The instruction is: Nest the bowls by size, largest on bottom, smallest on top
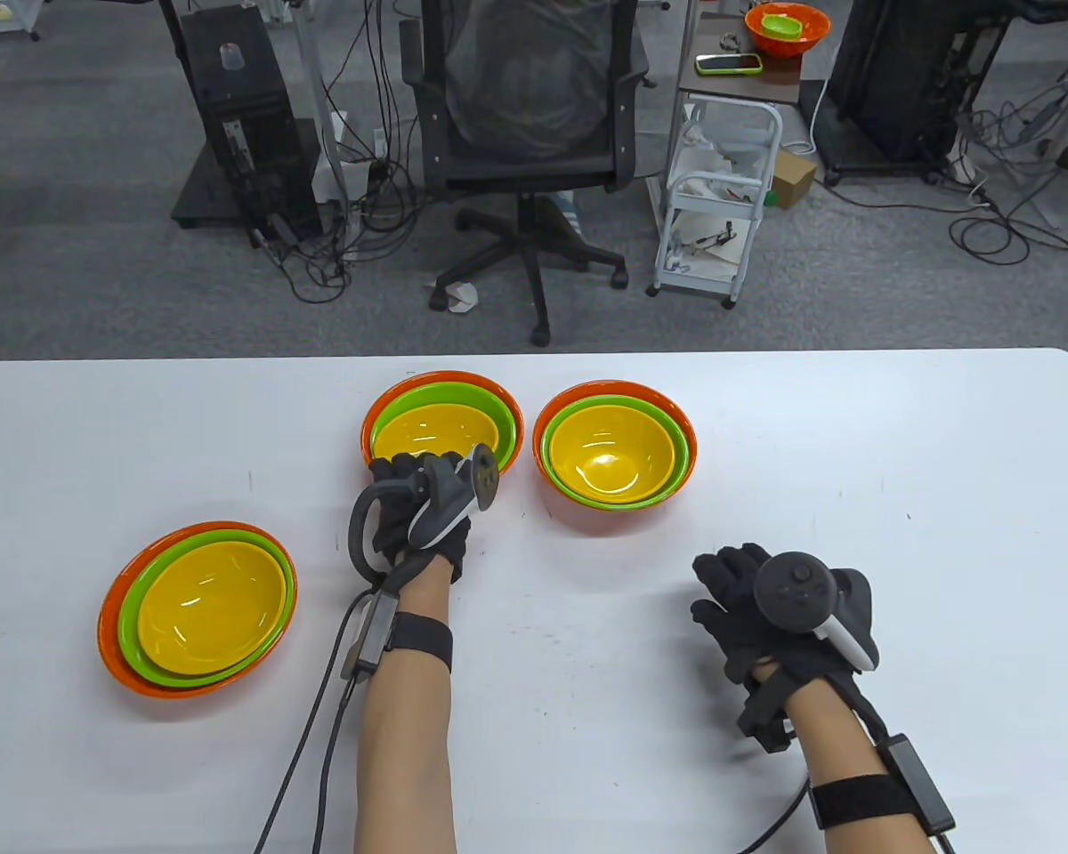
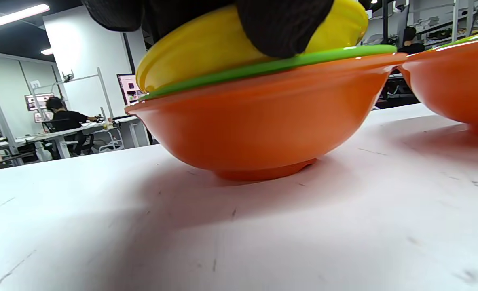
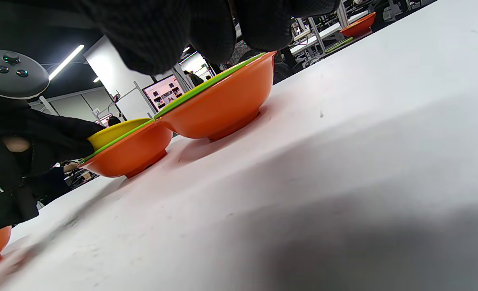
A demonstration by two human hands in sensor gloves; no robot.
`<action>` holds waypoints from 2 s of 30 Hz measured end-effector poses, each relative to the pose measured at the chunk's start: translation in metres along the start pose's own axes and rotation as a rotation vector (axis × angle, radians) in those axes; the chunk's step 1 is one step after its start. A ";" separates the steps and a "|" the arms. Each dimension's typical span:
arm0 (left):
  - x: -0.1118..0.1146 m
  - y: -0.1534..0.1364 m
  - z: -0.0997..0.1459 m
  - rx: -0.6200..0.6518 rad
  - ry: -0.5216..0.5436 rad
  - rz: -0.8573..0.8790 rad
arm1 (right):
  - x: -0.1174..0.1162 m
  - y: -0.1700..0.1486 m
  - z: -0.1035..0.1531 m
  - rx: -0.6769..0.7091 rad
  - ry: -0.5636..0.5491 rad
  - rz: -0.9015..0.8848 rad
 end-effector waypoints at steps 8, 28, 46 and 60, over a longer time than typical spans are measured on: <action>0.005 0.003 0.001 0.040 -0.029 0.003 | -0.002 0.001 -0.001 0.002 0.025 0.005; -0.054 0.017 0.063 0.278 -0.018 0.097 | 0.036 0.024 0.007 0.072 -0.125 0.033; -0.067 0.013 0.164 0.447 -0.027 0.217 | 0.042 0.084 0.037 0.200 -0.228 0.275; -0.011 -0.005 0.176 0.491 -0.047 0.150 | 0.000 0.063 0.042 0.152 -0.131 0.315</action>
Point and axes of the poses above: the tracker on the back of each hand, its own y axis roughly to the thumb side, its own z axis roughly from the fingertips to the wrist, x = y × z, the point moved 1 cm from there along -z, roughly from the wrist to the fingertips, and after that the axes turned 8 degrees about z, right-handed, at the moved point
